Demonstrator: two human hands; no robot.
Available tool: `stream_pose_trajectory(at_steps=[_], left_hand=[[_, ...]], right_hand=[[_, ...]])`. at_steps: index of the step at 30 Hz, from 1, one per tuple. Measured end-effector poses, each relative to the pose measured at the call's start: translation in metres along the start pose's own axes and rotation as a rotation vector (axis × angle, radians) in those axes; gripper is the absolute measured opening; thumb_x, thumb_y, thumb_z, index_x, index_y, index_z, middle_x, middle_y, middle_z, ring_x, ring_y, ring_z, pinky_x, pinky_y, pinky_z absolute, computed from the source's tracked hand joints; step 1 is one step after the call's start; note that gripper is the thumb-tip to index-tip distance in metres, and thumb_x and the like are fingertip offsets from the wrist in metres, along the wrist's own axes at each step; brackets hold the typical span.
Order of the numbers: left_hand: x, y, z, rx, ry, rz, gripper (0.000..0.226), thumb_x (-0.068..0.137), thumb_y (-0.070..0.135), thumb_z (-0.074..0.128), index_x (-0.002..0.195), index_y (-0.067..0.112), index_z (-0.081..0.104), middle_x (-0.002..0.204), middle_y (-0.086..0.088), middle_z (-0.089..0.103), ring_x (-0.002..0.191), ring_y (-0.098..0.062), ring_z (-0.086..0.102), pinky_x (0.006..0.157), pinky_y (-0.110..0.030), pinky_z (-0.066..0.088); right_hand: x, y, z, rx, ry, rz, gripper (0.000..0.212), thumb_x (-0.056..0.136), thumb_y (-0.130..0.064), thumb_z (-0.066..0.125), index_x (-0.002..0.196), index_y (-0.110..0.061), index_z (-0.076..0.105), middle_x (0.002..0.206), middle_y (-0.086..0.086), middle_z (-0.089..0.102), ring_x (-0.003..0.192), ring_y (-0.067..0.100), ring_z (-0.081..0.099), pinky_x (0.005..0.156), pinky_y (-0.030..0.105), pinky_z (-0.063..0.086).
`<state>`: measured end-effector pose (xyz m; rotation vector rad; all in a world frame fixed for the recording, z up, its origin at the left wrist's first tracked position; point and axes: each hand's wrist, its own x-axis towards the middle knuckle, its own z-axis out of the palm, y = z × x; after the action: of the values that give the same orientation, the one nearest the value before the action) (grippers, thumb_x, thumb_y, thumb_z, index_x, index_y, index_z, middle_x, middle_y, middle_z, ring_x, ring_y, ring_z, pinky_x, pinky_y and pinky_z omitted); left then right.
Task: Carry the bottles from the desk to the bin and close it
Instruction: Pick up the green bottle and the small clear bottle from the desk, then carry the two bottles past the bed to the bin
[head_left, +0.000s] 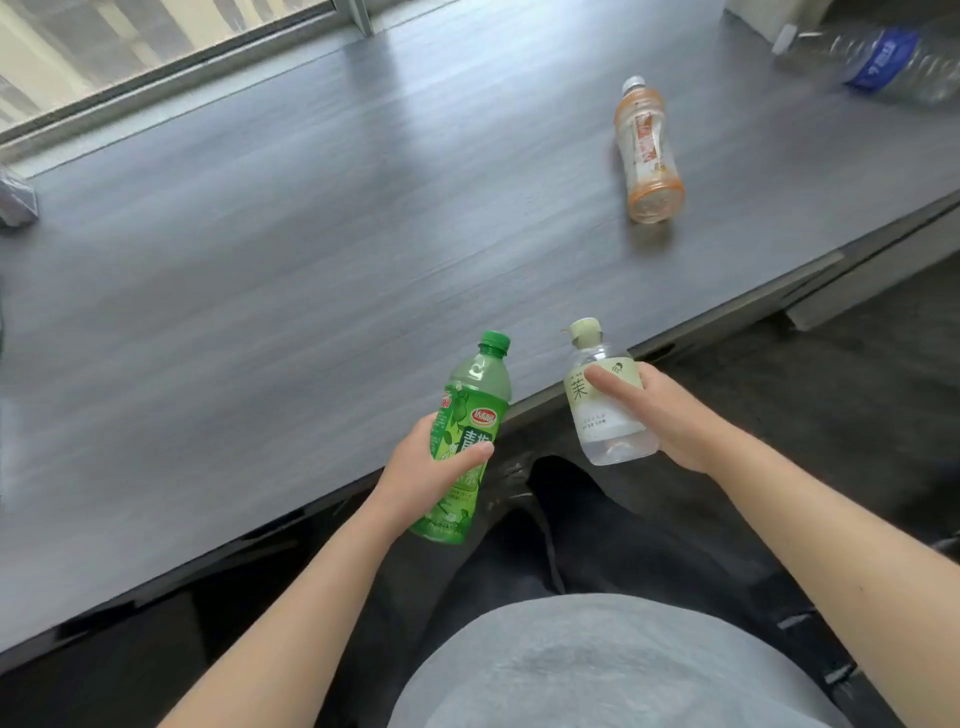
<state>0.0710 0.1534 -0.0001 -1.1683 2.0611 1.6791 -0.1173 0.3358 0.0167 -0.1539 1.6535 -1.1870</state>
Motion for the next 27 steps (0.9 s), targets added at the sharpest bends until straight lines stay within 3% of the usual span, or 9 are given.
stream_pose_trajectory(at_steps=[5,10,13,18,24,27], left_hand=[[-0.012,-0.024,0.009,0.303,-0.069,0.051,0.055,0.066,0.055,0.07,0.111,0.037,0.044,0.089,0.025,0.059,0.084,0.006,0.057,0.064,-0.018,0.042],[-0.009,-0.036,0.029,0.582,-0.111,0.085,0.064,0.065,0.058,0.068,0.118,0.029,0.046,0.085,0.022,0.055,0.08,-0.005,0.057,0.074,-0.03,0.048],[-0.005,-0.038,0.046,0.711,-0.138,0.063,0.063,0.066,0.058,0.066,0.117,0.027,0.046,0.092,0.014,0.056,0.085,-0.013,0.058,0.074,-0.033,0.05],[0.002,-0.03,0.082,0.926,-0.183,0.063,0.065,0.067,0.06,0.065,0.118,0.024,0.045,0.093,0.01,0.053,0.084,-0.013,0.053,0.067,-0.03,0.043],[0.011,-0.016,0.133,1.033,-0.221,0.126,0.063,0.068,0.061,0.063,0.114,0.022,0.045,0.09,0.01,0.053,0.082,-0.013,0.053,0.07,-0.031,0.046],[0.012,-0.009,0.149,1.053,-0.232,0.116,0.062,0.068,0.06,0.064,0.112,0.021,0.046,0.091,0.007,0.055,0.081,-0.015,0.055,0.068,-0.031,0.045]], right_hand=[[-0.051,0.066,-0.023,-0.064,0.209,0.095,0.037,0.077,-0.046,0.068,0.101,-0.018,0.066,0.084,0.005,0.069,0.077,0.02,0.066,0.07,0.032,0.05],[-0.101,0.144,-0.053,-0.075,0.42,0.258,0.032,0.073,-0.043,0.068,0.099,-0.025,0.065,0.094,0.004,0.07,0.087,0.019,0.065,0.079,0.034,0.049],[-0.132,0.192,-0.063,-0.075,0.542,0.37,0.044,0.072,-0.044,0.069,0.107,-0.019,0.061,0.1,0.007,0.068,0.089,0.022,0.062,0.083,0.036,0.048],[-0.19,0.255,-0.072,0.005,0.699,0.481,0.041,0.065,-0.046,0.074,0.097,-0.022,0.065,0.084,0.003,0.07,0.082,0.022,0.065,0.068,0.031,0.046],[-0.232,0.31,-0.077,0.031,0.828,0.608,0.07,0.067,-0.048,0.076,0.122,-0.017,0.047,0.116,0.009,0.058,0.109,0.031,0.054,0.086,0.035,0.043],[-0.244,0.322,-0.081,0.111,0.854,0.604,0.071,0.069,-0.044,0.077,0.124,-0.013,0.045,0.121,0.01,0.057,0.111,0.031,0.054,0.085,0.035,0.043]])
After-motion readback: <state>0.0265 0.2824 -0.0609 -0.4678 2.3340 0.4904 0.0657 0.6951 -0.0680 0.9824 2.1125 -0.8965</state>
